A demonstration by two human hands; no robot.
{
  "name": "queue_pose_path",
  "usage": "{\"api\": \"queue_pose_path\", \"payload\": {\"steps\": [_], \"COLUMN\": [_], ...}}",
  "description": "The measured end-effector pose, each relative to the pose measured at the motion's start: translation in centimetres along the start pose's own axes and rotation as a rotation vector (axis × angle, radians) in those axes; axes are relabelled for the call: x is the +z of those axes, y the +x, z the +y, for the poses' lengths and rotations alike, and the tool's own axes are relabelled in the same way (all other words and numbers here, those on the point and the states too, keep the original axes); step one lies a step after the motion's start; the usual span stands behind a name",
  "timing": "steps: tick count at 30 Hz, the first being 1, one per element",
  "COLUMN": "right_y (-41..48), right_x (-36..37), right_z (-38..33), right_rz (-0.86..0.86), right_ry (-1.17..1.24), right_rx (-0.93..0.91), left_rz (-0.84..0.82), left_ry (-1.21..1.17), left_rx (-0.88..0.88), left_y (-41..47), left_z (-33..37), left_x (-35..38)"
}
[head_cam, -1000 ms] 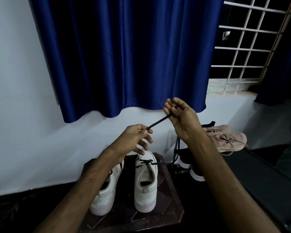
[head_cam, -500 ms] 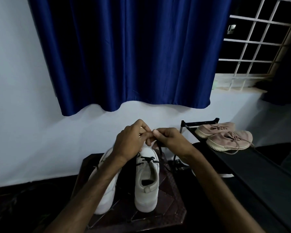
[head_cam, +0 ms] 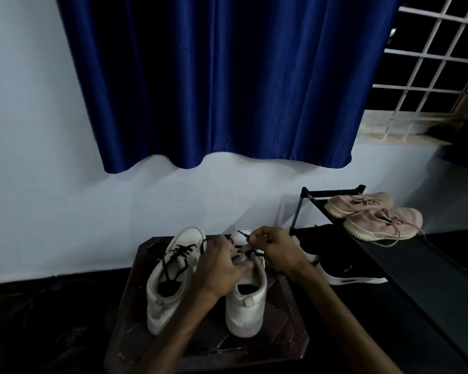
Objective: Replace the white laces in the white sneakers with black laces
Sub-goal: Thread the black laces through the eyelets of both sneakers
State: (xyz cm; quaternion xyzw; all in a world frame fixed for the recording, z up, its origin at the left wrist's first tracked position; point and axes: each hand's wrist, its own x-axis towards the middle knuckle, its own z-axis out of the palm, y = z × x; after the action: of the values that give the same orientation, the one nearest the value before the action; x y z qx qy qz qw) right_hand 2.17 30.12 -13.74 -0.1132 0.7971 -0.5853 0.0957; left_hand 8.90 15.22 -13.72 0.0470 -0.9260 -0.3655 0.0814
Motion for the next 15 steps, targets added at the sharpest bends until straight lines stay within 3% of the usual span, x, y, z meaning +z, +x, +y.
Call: {"api": "queue_pose_path", "payload": {"steps": [5, 15], "right_y": [-0.3, 0.0], "right_x": [0.3, 0.4], "right_z": [1.7, 2.2], "right_rz": [0.056, -0.006], "right_ry": [0.089, -0.087], "right_rx": [-0.041, -0.079], "left_rz": [0.133, 0.029], "left_ry": [-0.06, -0.307], "left_rx": [-0.065, -0.143], "left_y": [0.3, 1.3], "left_z": [-1.4, -3.3], "left_x": [0.5, 1.4]}}
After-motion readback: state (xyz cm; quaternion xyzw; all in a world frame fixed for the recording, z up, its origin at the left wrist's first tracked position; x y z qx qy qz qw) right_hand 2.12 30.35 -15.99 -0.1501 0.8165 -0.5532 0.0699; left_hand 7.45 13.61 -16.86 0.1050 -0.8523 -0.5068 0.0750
